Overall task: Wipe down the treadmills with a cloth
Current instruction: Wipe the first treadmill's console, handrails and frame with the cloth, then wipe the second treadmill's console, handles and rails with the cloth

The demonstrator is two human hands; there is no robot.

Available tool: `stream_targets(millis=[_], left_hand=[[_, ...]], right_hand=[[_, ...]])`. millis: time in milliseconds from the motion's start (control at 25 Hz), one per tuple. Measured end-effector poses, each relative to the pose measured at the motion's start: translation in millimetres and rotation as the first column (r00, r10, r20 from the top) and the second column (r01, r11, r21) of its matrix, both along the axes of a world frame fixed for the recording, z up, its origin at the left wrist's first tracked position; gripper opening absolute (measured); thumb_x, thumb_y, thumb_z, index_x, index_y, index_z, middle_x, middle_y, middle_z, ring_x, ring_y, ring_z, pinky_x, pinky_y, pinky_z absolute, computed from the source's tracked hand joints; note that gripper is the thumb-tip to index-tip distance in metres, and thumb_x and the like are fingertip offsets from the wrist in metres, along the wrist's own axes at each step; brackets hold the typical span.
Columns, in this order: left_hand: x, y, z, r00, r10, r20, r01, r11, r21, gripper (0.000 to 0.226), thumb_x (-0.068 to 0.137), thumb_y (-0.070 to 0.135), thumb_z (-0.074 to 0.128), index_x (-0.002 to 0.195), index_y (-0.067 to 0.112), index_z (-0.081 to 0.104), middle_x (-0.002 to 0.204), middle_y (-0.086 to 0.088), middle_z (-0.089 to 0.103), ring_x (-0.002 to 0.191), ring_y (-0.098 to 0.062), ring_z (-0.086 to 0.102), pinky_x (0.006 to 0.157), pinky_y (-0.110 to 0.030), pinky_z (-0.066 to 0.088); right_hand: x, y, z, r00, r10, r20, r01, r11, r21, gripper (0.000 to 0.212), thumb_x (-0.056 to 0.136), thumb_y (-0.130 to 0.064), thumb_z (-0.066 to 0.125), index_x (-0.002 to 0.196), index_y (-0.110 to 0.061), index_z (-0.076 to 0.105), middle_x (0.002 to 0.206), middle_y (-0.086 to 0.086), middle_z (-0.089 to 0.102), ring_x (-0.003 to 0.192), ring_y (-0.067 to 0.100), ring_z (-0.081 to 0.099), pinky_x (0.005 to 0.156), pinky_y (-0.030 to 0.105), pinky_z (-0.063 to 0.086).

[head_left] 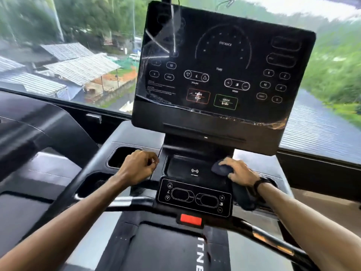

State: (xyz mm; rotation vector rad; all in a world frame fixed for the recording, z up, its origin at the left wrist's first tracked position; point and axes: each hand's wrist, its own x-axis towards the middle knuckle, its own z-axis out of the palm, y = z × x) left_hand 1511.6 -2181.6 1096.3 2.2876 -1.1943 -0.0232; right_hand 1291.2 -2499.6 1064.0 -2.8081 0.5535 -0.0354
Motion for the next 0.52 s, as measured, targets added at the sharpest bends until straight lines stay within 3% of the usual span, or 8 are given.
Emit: stream_targets(millis=[80,160,200,280,320,400,520], left_hand=[[-25,6,10,0.999,0.031,0.025,-0.032,0.999,0.034,0.011,0.087,0.028,0.064,0.091,0.03,0.074,0.075,0.011,0.065,0.084,-0.021,0.067,0.068,-0.029,0.042],[-51,13,19,0.995,0.064,-0.075,-0.06,0.997,0.048,0.018,0.087,0.044,0.064,0.087,0.027,0.072,0.076,0.009,0.067,0.08,-0.019,0.066,0.07,-0.031,0.048],[-64,18,22,0.975,0.045,-0.219,-0.048,0.999,-0.009,0.034,0.083,0.057,0.063,0.084,0.023,0.071,0.075,0.004,0.069,0.075,-0.016,0.066,0.071,-0.032,0.05],[-89,31,32,0.849,-0.056,-0.526,-0.072,0.973,-0.22,0.061,0.074,0.071,0.06,0.083,0.011,0.07,0.079,-0.011,0.071,0.067,-0.015,0.063,0.065,-0.031,0.05],[-104,42,39,0.795,-0.09,-0.599,-0.115,0.948,-0.296,0.064,0.074,0.069,0.063,0.088,0.007,0.068,0.082,-0.013,0.071,0.067,-0.014,0.063,0.061,-0.028,0.049],[-127,68,50,0.787,-0.064,-0.614,-0.229,0.894,-0.386,0.046,0.077,0.047,0.077,0.097,0.007,0.064,0.086,-0.009,0.07,0.07,-0.012,0.066,0.059,-0.021,0.05],[-139,126,64,0.819,0.116,-0.562,-0.426,0.779,-0.46,0.035,0.067,0.022,0.083,0.092,0.02,0.058,0.089,-0.008,0.069,0.078,-0.021,0.067,0.067,-0.035,0.057]], right_hand=[[1,23,18,0.996,0.039,0.079,-0.046,0.995,0.094,0.062,0.062,-0.016,0.048,0.121,-0.016,0.066,0.124,0.001,0.068,0.115,0.024,0.063,0.103,0.038,0.044],[5,60,36,0.976,0.09,0.199,-0.115,0.986,0.12,0.062,0.063,-0.014,0.05,0.123,-0.024,0.064,0.125,-0.006,0.068,0.115,0.018,0.062,0.104,0.039,0.044],[7,83,45,0.955,0.122,0.272,-0.161,0.979,0.125,0.062,0.064,-0.014,0.051,0.124,-0.028,0.062,0.126,-0.01,0.066,0.115,0.017,0.061,0.104,0.038,0.044],[12,133,62,0.906,0.184,0.38,-0.247,0.961,0.125,0.064,0.065,-0.014,0.057,0.126,-0.032,0.057,0.129,-0.013,0.062,0.114,0.019,0.057,0.103,0.037,0.044],[13,160,70,0.873,0.237,0.426,-0.31,0.944,0.11,0.065,0.065,-0.013,0.06,0.127,-0.03,0.056,0.131,-0.011,0.06,0.114,0.02,0.056,0.103,0.035,0.043],[15,211,77,0.8,0.335,0.498,-0.434,0.896,0.095,0.066,0.067,-0.013,0.064,0.131,-0.021,0.056,0.133,-0.002,0.058,0.118,0.021,0.052,0.106,0.033,0.039],[23,283,87,0.74,0.367,0.563,-0.548,0.815,0.189,0.069,0.072,-0.025,0.072,0.137,-0.022,0.05,0.137,0.0,0.048,0.128,0.019,0.046,0.111,0.039,0.039]])
